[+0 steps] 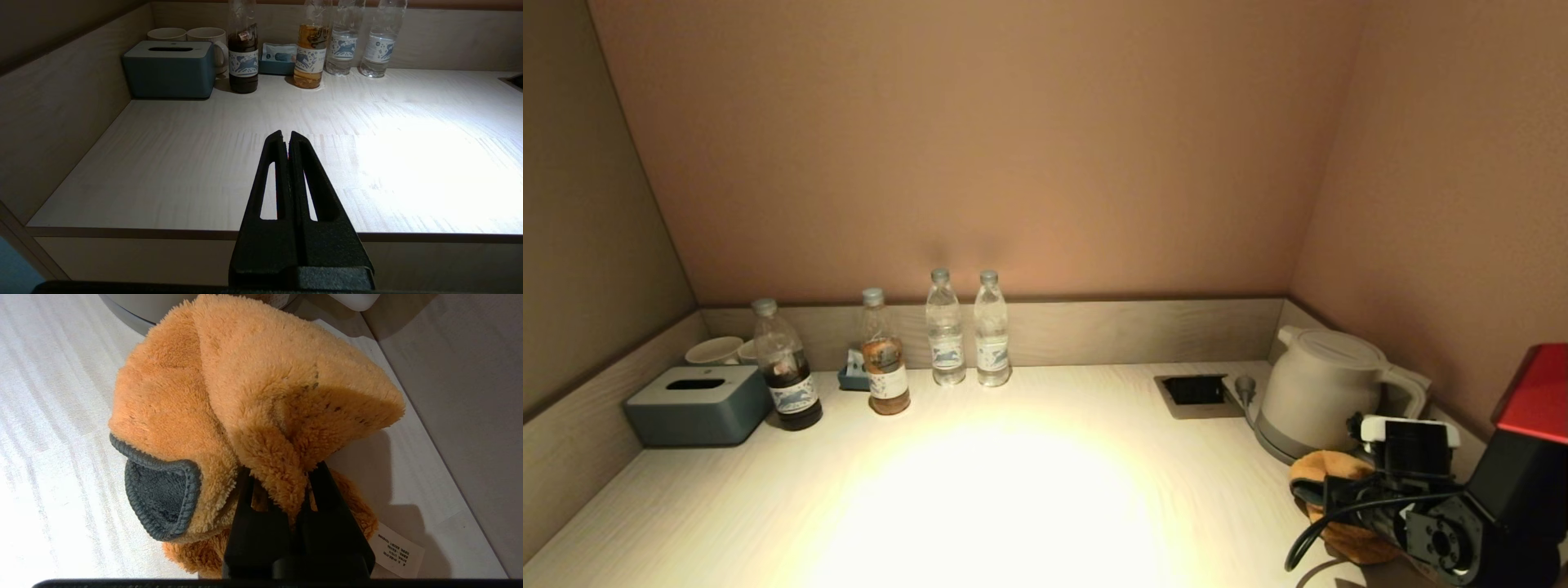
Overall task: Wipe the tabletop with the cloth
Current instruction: Place the tablecloth
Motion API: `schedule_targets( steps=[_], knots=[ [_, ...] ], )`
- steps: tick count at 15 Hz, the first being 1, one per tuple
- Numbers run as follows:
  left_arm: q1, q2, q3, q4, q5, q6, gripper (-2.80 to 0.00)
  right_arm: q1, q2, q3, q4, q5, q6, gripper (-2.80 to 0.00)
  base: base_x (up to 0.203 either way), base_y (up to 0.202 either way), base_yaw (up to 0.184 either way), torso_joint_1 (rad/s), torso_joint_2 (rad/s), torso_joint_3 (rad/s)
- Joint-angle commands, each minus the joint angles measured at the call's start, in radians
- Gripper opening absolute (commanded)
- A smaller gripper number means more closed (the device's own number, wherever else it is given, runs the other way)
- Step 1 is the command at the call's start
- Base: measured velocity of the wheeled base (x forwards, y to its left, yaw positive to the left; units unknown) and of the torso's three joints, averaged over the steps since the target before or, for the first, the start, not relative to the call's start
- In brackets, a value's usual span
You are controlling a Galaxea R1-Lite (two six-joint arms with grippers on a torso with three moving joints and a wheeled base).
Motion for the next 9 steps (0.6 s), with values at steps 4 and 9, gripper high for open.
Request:
schedule_targets(
  steps=[4, 9],
  knots=[
    [0.000, 0.002, 0.000, 0.000, 0.001, 0.000, -2.80, 0.000, -0.014, 0.009, -0.005, -0.002, 0.000, 0.00, 0.000, 0.000, 0.000, 0.000, 0.00, 0.000],
    [0.000, 0.002, 0.000, 0.000, 0.000, 0.000, -2.80, 0.006, -0.072, 0.043, -0.004, -0.002, 0.000, 0.00, 0.000, 0.000, 0.000, 0.000, 0.00, 0.000]
  ],
)
